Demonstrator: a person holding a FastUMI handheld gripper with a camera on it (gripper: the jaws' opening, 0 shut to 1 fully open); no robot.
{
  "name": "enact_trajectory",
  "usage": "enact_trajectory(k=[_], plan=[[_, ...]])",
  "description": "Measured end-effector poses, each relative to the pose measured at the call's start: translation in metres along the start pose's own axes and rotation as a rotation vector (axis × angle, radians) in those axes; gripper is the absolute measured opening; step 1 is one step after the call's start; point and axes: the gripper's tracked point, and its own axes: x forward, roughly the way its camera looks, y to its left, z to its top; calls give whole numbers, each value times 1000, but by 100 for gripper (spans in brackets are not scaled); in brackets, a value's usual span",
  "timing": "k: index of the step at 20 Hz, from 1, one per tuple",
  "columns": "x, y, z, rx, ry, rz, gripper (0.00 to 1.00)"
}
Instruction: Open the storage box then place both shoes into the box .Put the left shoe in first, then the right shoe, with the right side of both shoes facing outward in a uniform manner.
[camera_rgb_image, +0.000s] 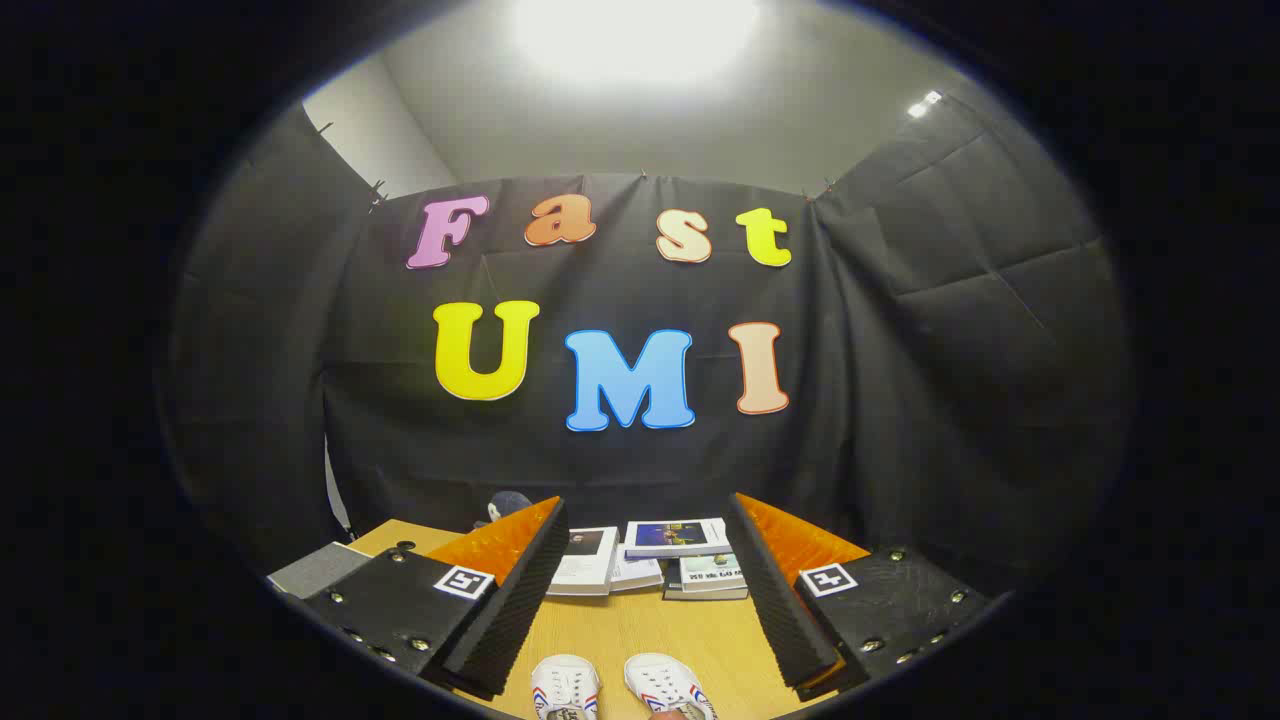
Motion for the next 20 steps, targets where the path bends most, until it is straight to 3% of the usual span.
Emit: enact_trajectory(k=[13,20], plan=[[-22,8,-6,-36,-2,29,96],[-25,28,-17,49,29,87,95]])
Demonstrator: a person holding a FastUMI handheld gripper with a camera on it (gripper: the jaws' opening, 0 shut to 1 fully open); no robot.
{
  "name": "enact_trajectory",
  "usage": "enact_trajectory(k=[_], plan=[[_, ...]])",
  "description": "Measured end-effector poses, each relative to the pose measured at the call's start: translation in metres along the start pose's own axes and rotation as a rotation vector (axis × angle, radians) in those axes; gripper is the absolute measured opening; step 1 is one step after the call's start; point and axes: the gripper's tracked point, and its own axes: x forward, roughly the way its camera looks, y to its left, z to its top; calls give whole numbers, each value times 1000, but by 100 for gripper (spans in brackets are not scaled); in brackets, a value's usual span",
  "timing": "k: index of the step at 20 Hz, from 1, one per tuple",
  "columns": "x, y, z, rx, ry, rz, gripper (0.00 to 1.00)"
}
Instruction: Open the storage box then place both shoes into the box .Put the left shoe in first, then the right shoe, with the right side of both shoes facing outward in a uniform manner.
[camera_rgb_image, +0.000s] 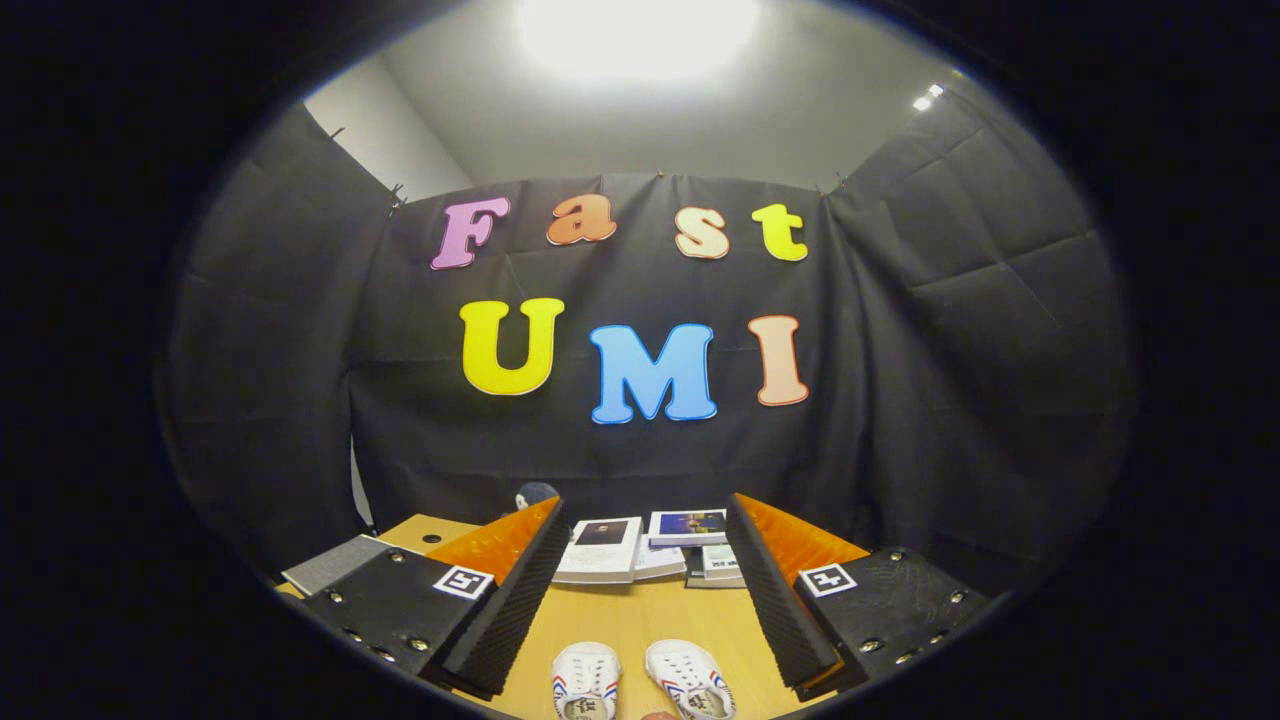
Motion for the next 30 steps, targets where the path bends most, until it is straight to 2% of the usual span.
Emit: enact_trajectory(k=[6,16,20,30], plan=[[9,46,-45,255,165,185,96],[15,120,-135,725,515,359,97],[4,158,-164,893,668,457,97],[-9,204,-221,1170,880,506,97]])
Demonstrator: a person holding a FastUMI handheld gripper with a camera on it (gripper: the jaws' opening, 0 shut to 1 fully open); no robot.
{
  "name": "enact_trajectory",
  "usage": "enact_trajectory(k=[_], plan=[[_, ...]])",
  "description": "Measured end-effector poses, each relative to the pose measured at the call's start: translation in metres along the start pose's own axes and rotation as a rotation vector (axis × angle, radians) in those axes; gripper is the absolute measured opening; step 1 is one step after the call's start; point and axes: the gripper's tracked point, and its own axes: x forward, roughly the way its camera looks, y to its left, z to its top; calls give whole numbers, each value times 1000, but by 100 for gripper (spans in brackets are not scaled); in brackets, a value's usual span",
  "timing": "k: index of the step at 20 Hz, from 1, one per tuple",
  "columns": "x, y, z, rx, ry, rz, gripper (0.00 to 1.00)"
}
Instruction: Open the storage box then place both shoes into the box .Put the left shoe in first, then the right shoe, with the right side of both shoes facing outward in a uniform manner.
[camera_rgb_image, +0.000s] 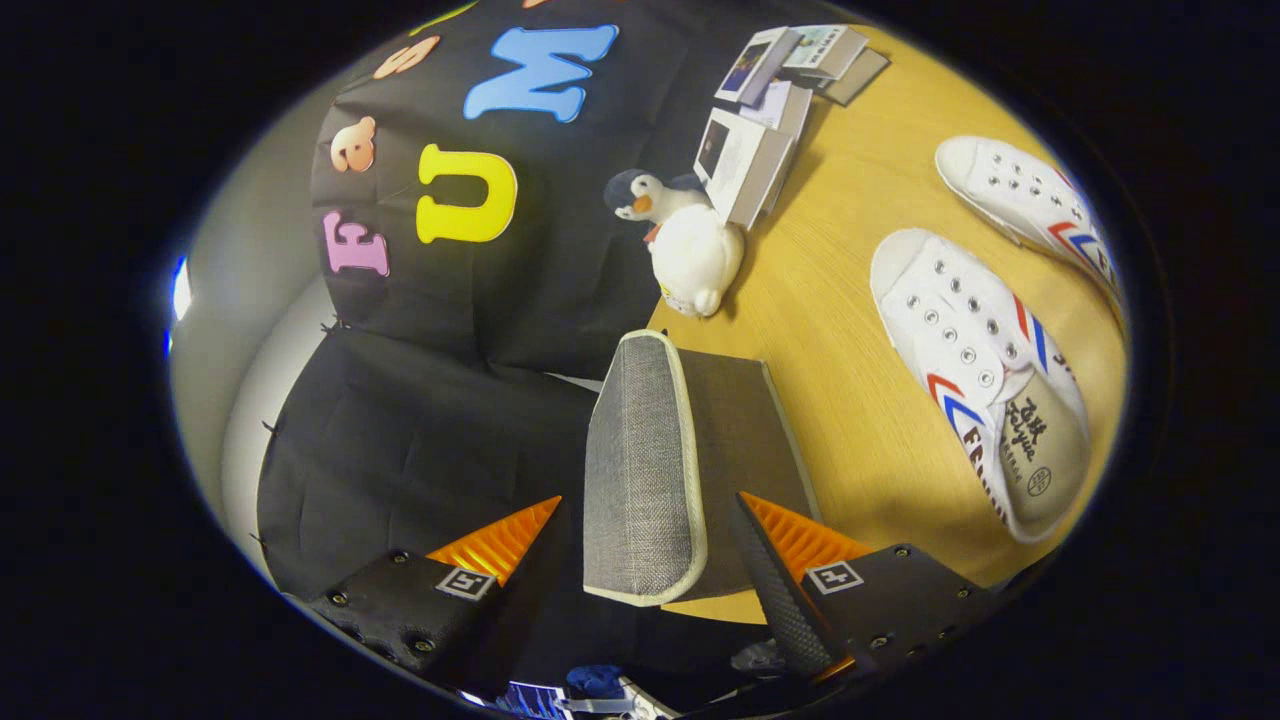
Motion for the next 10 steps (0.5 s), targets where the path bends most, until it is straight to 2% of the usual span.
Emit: enact_trajectory(k=[5,7,10], plan=[[17,-4,-23,123,77,24,95],[23,-6,-30,145,109,22,82],[24,2,-42,147,167,43,82]])
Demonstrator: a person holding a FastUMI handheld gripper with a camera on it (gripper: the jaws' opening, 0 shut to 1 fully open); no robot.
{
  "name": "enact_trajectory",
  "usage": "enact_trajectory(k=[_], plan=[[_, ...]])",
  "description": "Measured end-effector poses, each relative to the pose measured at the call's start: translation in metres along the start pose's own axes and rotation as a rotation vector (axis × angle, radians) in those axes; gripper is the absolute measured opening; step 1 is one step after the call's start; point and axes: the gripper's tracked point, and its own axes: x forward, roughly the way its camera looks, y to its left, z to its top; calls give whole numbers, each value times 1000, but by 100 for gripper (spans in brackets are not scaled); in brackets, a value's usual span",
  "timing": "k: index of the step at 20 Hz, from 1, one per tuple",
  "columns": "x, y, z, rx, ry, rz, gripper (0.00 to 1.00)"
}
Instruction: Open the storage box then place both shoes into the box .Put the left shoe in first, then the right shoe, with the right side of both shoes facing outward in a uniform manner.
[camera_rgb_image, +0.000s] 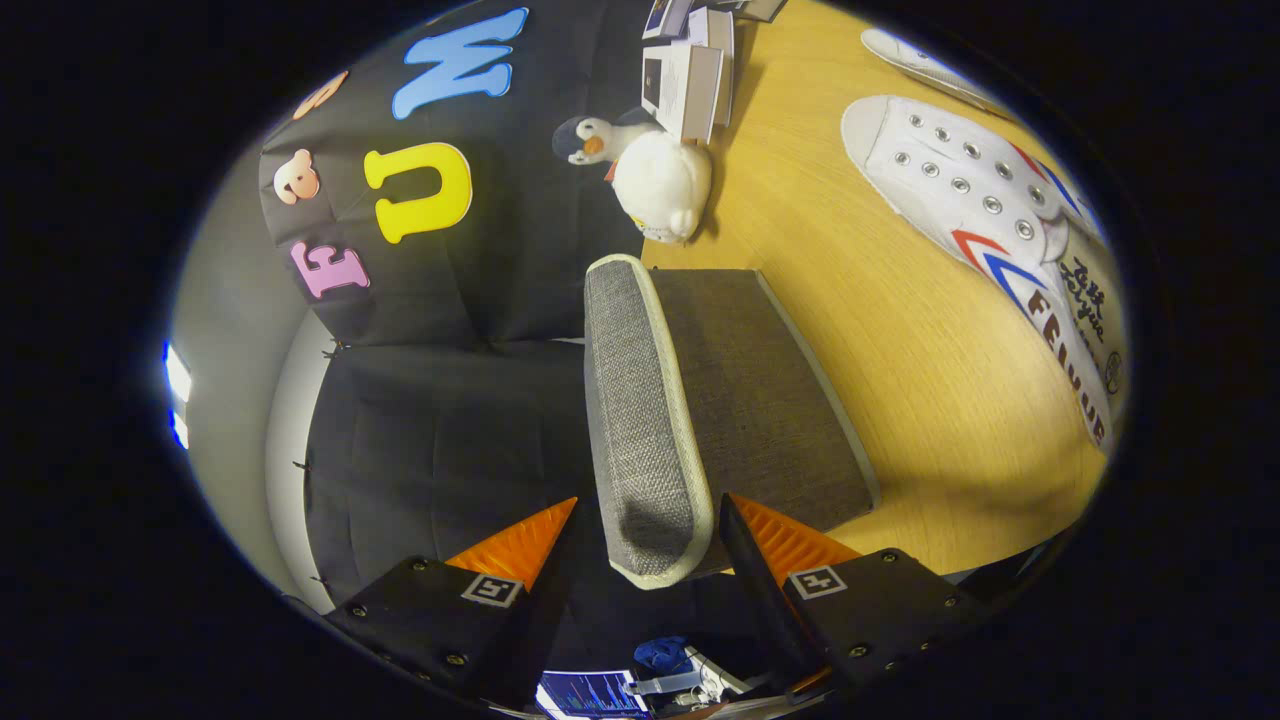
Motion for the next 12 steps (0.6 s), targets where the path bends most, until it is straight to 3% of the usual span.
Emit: enact_trajectory(k=[1,3,5,8,9,10,12], plan=[[3,-6,0,-24,-4,-32,82],[1,-5,10,5,-39,-37,41],[-1,-5,14,31,-47,-31,28],[-5,-1,9,-43,-21,-35,23],[-2,5,18,-62,-78,-30,23],[0,8,25,-79,-90,-39,1],[-7,12,21,-126,-68,-67,0]])
